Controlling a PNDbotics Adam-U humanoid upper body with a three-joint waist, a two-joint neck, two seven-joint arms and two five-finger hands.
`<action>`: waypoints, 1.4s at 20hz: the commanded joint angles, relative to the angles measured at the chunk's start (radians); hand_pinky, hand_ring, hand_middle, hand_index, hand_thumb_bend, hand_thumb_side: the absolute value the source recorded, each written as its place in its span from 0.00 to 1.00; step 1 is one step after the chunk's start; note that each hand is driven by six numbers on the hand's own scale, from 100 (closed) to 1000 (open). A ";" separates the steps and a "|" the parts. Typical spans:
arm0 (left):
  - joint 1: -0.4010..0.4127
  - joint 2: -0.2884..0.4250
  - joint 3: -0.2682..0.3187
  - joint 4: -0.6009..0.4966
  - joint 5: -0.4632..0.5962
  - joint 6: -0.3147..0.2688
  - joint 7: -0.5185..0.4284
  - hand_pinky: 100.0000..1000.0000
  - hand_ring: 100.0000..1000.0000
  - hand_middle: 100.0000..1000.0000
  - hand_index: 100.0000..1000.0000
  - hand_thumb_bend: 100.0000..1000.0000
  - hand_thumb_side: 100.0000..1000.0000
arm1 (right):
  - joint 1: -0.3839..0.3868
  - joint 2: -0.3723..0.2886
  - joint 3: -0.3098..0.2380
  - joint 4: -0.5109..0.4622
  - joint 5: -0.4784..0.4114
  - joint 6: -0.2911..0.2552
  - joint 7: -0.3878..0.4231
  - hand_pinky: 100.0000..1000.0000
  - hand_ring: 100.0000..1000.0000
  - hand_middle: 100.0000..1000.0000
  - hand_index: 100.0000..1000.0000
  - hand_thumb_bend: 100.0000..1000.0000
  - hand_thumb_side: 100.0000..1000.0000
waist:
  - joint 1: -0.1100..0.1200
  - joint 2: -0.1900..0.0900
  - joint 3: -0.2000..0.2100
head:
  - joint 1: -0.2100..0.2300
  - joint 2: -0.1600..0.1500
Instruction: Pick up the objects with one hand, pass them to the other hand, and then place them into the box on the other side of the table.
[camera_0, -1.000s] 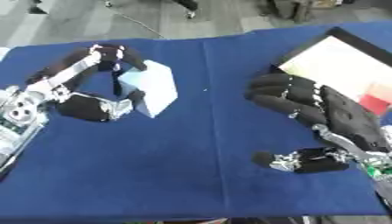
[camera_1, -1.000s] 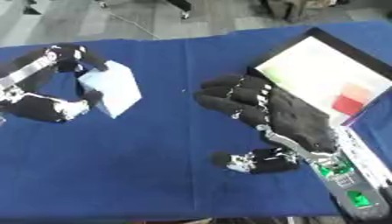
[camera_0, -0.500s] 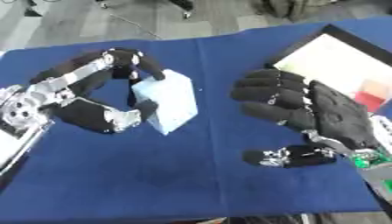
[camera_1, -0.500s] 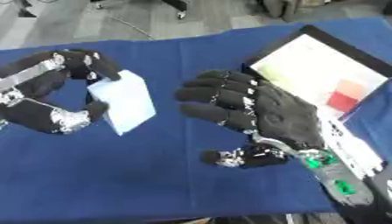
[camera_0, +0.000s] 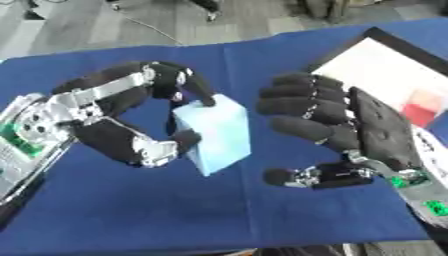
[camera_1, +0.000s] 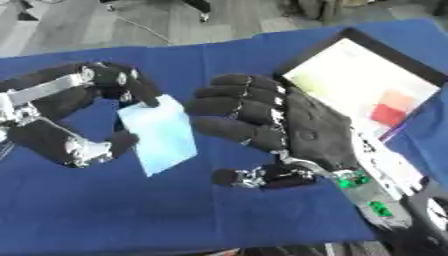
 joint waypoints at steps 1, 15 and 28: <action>-0.026 0.000 -0.005 -0.017 0.008 -0.005 -0.013 0.67 0.28 0.27 0.40 0.00 0.20 | -0.020 0.001 0.004 -0.021 -0.023 -0.006 0.001 0.85 0.86 0.88 1.00 0.46 0.00 | -0.005 -0.011 0.002 | -0.003 -0.002; -0.070 -0.044 -0.031 -0.017 0.050 -0.003 -0.041 0.67 0.28 0.27 0.40 0.00 0.20 | -0.022 0.015 0.024 -0.021 -0.112 -0.011 0.087 0.85 0.85 0.85 1.00 0.42 0.00 | -0.009 -0.012 0.001 | -0.006 -0.002; -0.080 -0.058 -0.070 -0.017 0.053 0.003 -0.093 0.67 0.28 0.27 0.40 0.00 0.19 | -0.025 0.021 0.020 -0.021 -0.098 0.031 0.077 0.80 0.81 0.80 1.00 0.30 0.00 | -0.006 -0.012 -0.007 | -0.020 -0.002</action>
